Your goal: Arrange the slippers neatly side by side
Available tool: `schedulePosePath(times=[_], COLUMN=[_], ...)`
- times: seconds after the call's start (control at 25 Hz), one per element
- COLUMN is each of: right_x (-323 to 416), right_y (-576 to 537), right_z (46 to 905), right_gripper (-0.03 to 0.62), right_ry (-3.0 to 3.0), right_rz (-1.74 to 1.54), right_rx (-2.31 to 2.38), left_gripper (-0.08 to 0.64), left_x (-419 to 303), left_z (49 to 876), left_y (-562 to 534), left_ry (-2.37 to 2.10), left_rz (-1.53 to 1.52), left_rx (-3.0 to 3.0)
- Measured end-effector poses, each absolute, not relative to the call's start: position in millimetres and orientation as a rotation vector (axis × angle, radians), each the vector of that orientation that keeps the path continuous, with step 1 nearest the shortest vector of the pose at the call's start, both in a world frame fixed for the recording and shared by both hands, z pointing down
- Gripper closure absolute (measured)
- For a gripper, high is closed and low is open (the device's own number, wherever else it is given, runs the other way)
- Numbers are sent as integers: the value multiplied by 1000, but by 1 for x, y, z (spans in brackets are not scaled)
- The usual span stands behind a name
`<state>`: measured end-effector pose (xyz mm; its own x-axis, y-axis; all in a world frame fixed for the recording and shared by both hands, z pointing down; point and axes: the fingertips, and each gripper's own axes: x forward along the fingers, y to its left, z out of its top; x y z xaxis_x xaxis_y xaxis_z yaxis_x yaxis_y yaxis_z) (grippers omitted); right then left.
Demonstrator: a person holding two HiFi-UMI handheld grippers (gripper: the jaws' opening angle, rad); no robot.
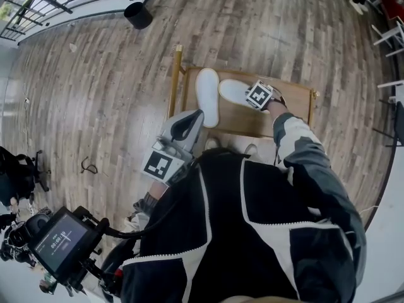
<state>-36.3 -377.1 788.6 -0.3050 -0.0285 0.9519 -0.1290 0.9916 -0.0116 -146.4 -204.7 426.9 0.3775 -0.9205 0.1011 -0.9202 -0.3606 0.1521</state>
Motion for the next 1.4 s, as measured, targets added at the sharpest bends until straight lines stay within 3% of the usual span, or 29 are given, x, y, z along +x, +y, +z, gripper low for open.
schedulePosePath(times=[0.52, 1.12, 1.4], right_x=[-44, -22, -10], right_y=[-383, -294, -259], right_z=[741, 443, 409], right_gripper=[565, 565, 565], right_ry=[-2074, -2892, -2969], right_rz=[116, 174, 103], right_rx=[175, 687, 801], left_gripper=[541, 541, 541], left_x=[-138, -111, -100], left_z=[427, 413, 407], left_y=[-230, -234, -230], left_ry=[-1580, -1480, -1430], left_rz=[-60, -137, -140], left_rx=[2494, 2579, 2638])
